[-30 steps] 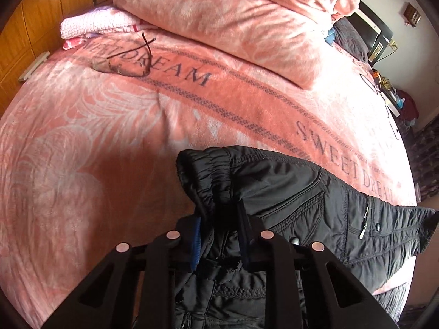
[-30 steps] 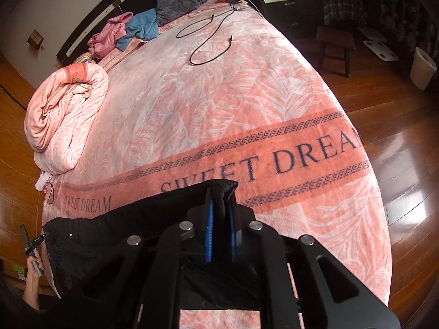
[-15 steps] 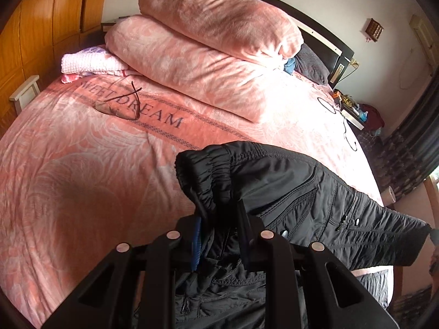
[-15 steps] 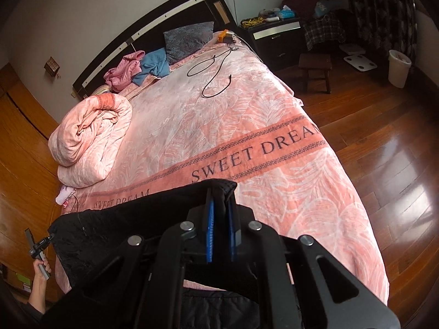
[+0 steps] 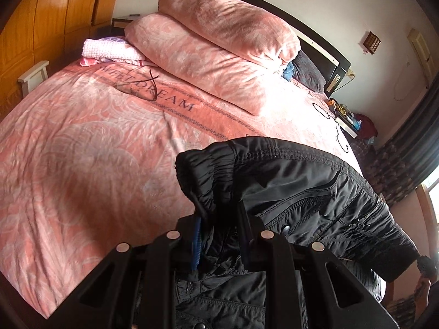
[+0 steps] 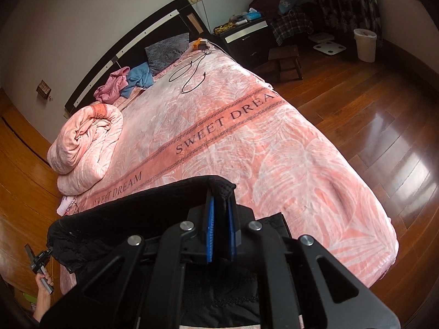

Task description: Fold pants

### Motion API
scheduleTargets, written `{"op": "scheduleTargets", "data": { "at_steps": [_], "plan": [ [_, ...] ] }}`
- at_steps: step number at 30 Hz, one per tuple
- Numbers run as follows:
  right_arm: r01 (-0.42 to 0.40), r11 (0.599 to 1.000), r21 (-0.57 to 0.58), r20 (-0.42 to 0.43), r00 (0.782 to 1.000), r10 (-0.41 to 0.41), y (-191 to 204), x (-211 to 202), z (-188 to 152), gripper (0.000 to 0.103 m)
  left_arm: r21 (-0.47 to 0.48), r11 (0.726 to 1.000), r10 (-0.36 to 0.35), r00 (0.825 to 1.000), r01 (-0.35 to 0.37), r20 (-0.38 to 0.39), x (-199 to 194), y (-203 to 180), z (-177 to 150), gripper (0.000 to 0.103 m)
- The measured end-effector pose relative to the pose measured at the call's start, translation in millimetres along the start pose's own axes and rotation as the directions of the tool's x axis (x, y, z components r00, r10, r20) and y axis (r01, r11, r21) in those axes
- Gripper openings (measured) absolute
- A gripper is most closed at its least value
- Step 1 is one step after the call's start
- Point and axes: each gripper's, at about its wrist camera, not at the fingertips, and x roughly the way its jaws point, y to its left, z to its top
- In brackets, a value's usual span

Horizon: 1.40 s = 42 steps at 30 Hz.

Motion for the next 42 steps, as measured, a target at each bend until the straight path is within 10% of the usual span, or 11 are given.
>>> {"op": "scheduleTargets", "data": {
  "at_steps": [19,27,30,32,36,39,42],
  "plan": [
    [0.03,0.989,0.145,0.084,0.996,-0.043,-32.3,-47.0,-115.4,0.01,0.12,0.993,-0.001,1.0,0.0,0.005,-25.2,35.4,-83.8,0.028],
    [0.102,0.981,0.165,0.033,0.994,-0.109,-41.9,-39.8,-148.5,0.017,0.32,0.937,0.153,0.988,-0.138,-0.023,-16.2,34.9,-118.0,0.055],
    [0.152,0.977,0.15,0.007,0.988,-0.155,-41.3,-34.7,-160.2,0.022,0.381,0.887,0.29,0.957,-0.259,-0.026,-6.7,44.5,-134.4,0.072],
    [0.174,0.97,0.168,-0.01,0.985,-0.175,-46.2,-34.1,-166.2,0.039,0.389,0.836,0.429,0.903,-0.387,-0.023,-0.6,58.5,-141.6,0.092],
    [0.181,0.959,0.217,-0.017,0.983,-0.181,-57.4,-44.2,-175.7,0.053,0.333,0.789,0.57,0.818,-0.517,-0.081,-1.8,101.9,-148.7,0.094],
    [0.146,0.949,0.281,-0.018,0.989,-0.147,-67.4,-53.0,-188.7,0.056,0.199,0.835,0.539,0.835,-0.513,-0.111,-20.4,129.2,-152.8,0.094],
    [0.093,0.938,0.335,-0.027,0.996,-0.089,-71.3,-55.4,-207.4,0.059,0.013,0.916,0.4,0.909,-0.402,-0.114,-40.2,143.2,-155.1,0.094]
  ]
}}
